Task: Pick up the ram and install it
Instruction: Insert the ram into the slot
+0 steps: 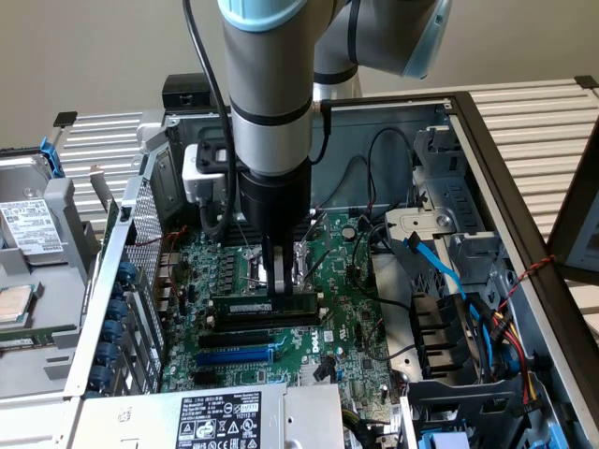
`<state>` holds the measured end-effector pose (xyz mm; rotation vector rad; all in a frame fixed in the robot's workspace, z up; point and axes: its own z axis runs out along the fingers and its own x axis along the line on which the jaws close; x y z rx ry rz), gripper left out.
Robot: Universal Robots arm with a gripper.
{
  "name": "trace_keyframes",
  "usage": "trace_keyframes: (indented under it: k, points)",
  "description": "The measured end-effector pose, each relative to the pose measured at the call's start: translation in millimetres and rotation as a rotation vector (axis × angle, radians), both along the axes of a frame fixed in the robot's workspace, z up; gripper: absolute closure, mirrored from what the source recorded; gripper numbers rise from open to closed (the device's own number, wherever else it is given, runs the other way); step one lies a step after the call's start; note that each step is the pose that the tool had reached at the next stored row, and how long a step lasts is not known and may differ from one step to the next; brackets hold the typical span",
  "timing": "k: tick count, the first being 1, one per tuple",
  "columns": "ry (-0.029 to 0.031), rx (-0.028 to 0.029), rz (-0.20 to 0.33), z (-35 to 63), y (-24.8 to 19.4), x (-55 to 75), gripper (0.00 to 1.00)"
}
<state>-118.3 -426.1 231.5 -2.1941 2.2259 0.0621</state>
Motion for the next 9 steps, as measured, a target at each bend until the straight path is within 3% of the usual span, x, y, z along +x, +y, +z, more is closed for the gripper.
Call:
trace_keyframes:
  k: [9]
  points:
    - [0.0, -0.0003, 0.0, -1.2, 0.0, 0.0, 0.86]
